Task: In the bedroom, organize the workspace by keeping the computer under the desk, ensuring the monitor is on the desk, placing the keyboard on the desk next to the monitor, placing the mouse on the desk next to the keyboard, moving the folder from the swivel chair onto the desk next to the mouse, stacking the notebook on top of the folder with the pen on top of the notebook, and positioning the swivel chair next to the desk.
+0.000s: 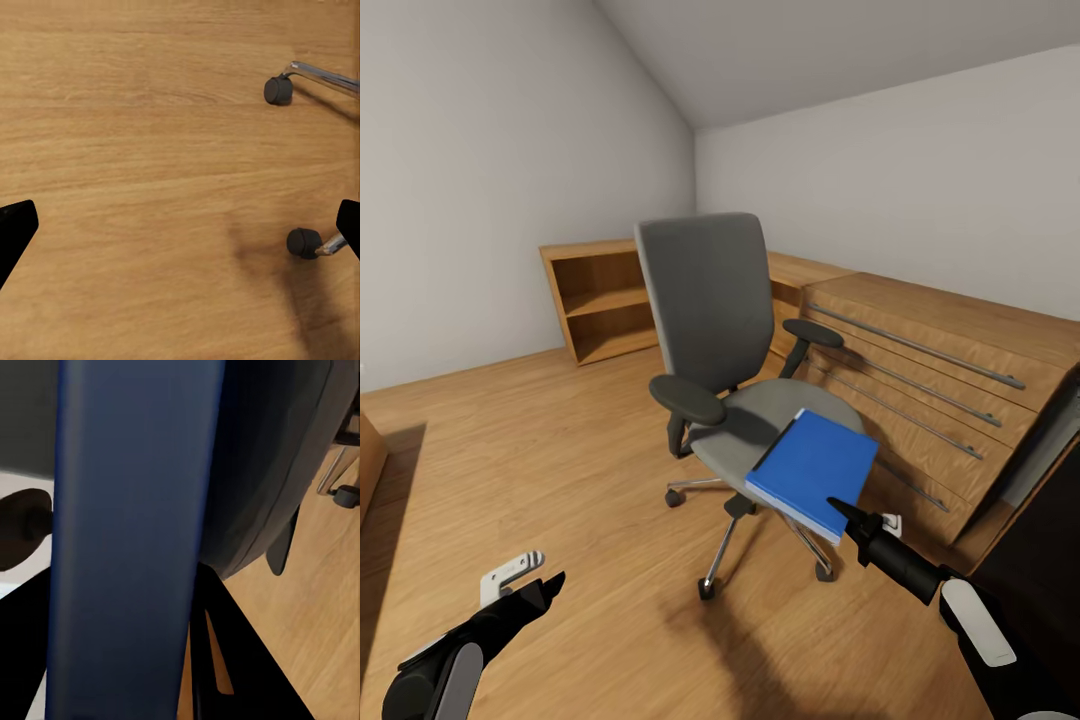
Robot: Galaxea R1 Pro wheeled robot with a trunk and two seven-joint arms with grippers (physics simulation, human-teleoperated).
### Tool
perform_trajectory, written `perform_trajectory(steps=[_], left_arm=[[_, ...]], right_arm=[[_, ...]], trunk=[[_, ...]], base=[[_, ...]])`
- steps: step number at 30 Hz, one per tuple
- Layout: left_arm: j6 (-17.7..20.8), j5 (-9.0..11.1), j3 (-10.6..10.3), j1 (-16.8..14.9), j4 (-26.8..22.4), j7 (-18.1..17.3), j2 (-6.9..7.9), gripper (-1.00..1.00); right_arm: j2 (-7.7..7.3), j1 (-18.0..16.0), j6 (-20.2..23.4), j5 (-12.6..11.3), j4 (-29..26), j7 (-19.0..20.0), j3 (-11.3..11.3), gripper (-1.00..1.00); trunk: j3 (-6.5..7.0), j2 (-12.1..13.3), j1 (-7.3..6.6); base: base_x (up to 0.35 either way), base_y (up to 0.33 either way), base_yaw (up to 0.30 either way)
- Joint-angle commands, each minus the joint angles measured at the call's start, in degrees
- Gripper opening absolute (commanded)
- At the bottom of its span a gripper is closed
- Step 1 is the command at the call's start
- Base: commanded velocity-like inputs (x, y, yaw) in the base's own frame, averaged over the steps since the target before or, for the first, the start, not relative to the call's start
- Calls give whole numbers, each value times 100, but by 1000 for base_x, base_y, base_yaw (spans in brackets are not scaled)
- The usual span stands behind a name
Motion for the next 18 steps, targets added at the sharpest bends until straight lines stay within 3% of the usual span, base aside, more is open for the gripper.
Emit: perform_trajectory(steps=[1, 9, 15, 18], left_arm=[[31, 60, 4, -4, 24, 40, -4, 100], [26, 60, -18, -4, 199, 59, -4, 100], [17, 55, -180, -4, 330, 82, 0, 100], [8, 47, -226, -4, 521, 88, 8, 100]], right_arm=[[0, -3, 28, 7, 3, 3, -8, -100], [-2, -3, 23, 7, -86, 3, -8, -100], [-8, -3, 24, 9, -113, 3, -15, -100], [-9, -3, 20, 25, -118, 3, -22, -100]], trunk=[[18, 0, -3], [195, 10, -24], [328, 18, -40], [382, 138, -105]], base=[[0, 0, 0], [0, 0, 0], [0, 0, 0], [0, 0, 0]])
